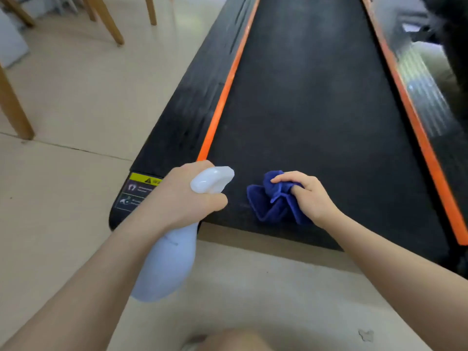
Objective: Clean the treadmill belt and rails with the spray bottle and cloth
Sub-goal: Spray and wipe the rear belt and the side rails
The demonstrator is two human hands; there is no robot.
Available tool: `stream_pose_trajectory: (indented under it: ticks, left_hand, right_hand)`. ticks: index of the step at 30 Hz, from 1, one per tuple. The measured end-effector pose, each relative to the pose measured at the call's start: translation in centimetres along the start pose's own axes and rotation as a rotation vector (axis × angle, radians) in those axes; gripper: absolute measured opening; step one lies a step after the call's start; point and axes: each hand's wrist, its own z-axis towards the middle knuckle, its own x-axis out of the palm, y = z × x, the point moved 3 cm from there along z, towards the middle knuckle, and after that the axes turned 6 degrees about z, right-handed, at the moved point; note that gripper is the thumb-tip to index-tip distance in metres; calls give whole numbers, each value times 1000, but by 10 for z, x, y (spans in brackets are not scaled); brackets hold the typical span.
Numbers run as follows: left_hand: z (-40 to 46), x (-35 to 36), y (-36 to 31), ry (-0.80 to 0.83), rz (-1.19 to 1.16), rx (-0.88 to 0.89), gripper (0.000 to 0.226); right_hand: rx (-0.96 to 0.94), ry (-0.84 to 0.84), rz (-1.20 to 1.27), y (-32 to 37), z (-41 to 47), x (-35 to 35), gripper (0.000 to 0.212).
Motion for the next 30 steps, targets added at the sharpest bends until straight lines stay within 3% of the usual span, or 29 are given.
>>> stream_pose_trajectory:
  ticks: [5,9,14,21,25,30]
  left_hand:
    - [30,106,-78,279,-94,54,40]
    - [49,202,-148,394,-84,101,45]
    - [68,296,-224,413,-67,119,52]
    - [85,369,-304,347,-8,138,32]
    - [107,379,-327,214,53,101,36]
    - [100,388,-331,264,133,112,35]
  right_hand:
    - [92,-90,6,-29,-66,-93,57]
    - [50,-289,44,-48,-109,-178,54]
    - [43,-469,107,-90,-152,-286,54]
    - [0,-810,312,-139,-179,-380,50]
    - [21,-745,261,-156,-169,-402,49]
    - [30,-680,207,-183,-165,-403,46]
